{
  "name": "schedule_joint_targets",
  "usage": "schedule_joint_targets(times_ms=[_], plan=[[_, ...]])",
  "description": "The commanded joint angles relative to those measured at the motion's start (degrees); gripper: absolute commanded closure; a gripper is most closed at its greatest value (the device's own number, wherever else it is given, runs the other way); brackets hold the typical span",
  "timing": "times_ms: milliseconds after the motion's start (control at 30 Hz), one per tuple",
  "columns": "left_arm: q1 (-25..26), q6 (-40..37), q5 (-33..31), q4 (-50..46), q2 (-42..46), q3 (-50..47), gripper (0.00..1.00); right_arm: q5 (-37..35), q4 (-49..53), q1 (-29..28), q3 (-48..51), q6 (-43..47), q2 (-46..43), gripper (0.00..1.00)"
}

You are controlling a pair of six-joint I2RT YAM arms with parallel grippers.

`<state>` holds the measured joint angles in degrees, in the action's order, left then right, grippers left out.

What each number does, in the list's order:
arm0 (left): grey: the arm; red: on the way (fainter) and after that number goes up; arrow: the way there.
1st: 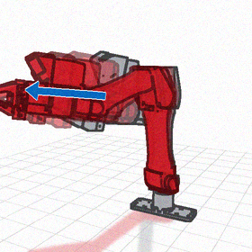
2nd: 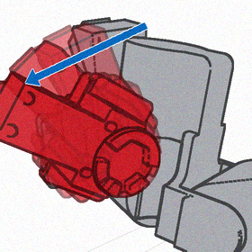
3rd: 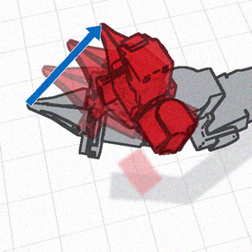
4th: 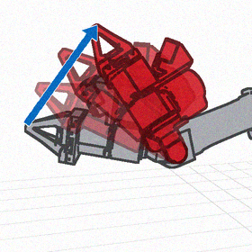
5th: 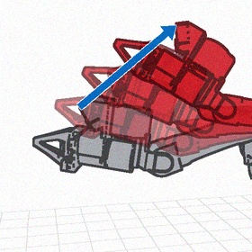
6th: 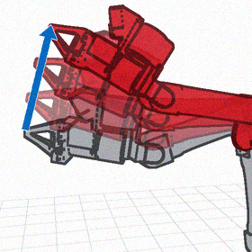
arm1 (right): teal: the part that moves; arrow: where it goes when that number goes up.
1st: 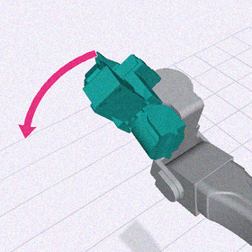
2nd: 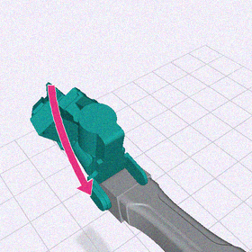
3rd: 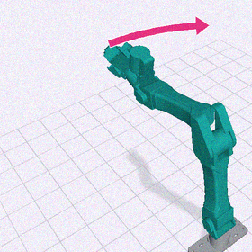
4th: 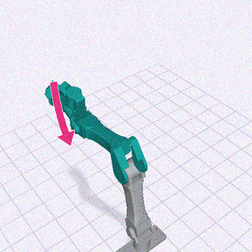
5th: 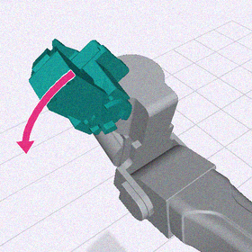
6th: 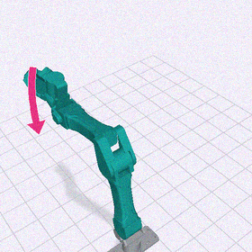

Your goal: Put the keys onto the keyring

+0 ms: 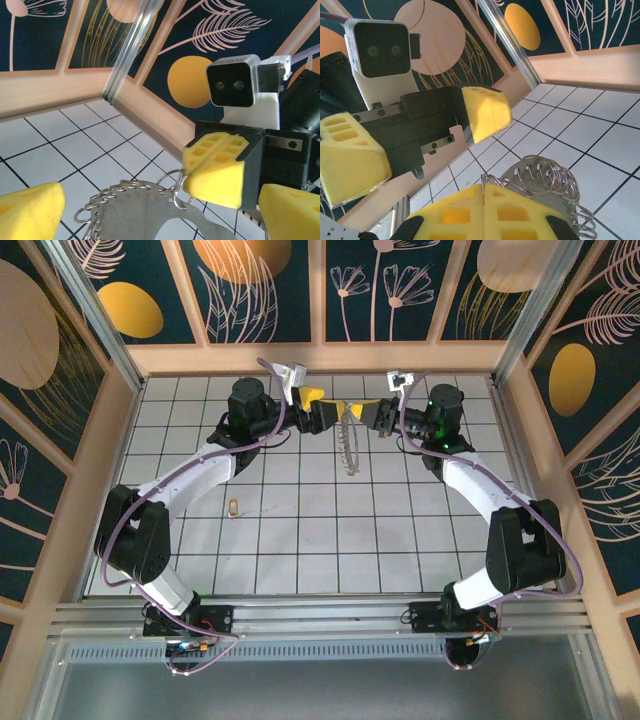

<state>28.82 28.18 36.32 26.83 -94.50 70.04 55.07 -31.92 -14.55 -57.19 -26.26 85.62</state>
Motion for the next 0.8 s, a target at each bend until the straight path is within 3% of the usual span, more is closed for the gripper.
schedule_joint_targets(times_ms=[0,533,767], plan=[[-0.2,2.4,2.7,2.7,-1.0,1.3,0.01,0.6,-5.7,0.2,0.3,-1.4,0.4,1.00],[-1.4,5.4,6.2,1.7,-3.1,4.4,0.02,6.4,-3.5,1.9,1.4,2.6,-3.1,1.00],[-3.4,11.6,13.2,8.6,-3.3,3.9,0.15,9.6,-4.5,2.7,3.0,3.0,-5.6,1.00]])
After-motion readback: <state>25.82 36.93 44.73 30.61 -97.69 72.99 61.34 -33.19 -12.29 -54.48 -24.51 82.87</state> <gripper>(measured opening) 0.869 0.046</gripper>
